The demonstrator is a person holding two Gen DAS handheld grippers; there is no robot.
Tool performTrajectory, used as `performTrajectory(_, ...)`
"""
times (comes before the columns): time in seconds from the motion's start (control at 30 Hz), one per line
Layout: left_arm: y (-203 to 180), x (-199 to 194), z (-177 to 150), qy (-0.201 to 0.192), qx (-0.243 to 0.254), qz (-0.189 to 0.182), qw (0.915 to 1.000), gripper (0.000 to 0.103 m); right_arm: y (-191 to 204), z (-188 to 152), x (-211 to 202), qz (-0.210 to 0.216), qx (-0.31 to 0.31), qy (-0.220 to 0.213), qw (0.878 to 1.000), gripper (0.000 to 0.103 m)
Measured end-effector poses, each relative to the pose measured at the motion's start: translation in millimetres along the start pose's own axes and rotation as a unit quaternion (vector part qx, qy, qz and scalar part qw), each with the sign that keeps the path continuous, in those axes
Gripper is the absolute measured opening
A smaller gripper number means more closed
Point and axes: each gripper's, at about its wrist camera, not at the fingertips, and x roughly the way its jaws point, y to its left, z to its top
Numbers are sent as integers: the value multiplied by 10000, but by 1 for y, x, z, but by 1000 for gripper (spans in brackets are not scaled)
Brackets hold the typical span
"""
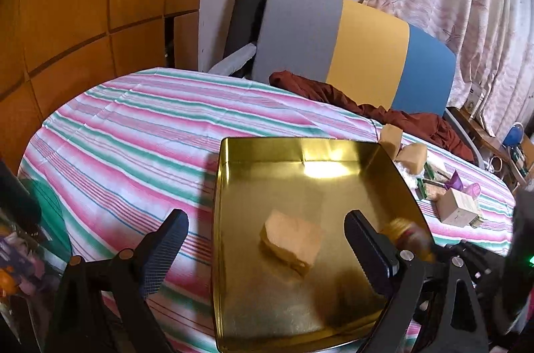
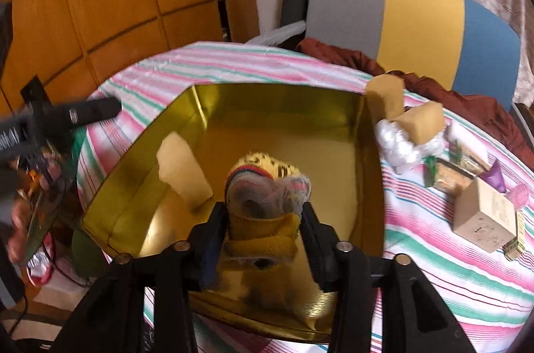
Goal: Organize objects
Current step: 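Carry the yellow sock into the gold tray and open the right gripper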
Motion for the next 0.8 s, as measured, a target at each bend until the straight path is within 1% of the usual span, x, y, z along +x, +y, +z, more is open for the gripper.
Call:
performTrajectory(0.07, -2, 1, 3, 9, 58, -38, 10000, 95, 0, -2, 1, 7, 58, -4, 10000, 56)
performTrajectory(0.13, -4, 4, 7, 19, 89, -62, 9999, 95, -1, -4, -1, 8, 77, -36, 10000, 58)
performTrajectory(0.3, -16, 11, 17, 53, 191, -162, 9997, 95, -12, -10, -9, 4, 264, -124, 9996, 59)
performTrajectory(0.43, -35, 24, 25, 186, 434, -237, 9986, 95, -28, -13, -19, -34, 556, -217, 9982, 59)
performTrajectory(0.5, -43, 29, 29, 246, 500, -266, 9981, 95, -36, -16, -27, -111, 670, -297, 9972, 59)
performTrajectory(0.57, -53, 35, 35, 299, 559, -421, 9971, 95, -47, -17, -34, -203, 813, -379, 9958, 59)
performTrajectory(0.67, -68, 42, 44, 312, 668, -538, 9958, 95, -65, -21, -42, -357, 1027, -413, 9932, 59)
performTrajectory(0.8, -94, 54, 61, 336, 880, -739, 9928, 95, -98, -29, -46, -743, 1316, -298, 9881, 60)
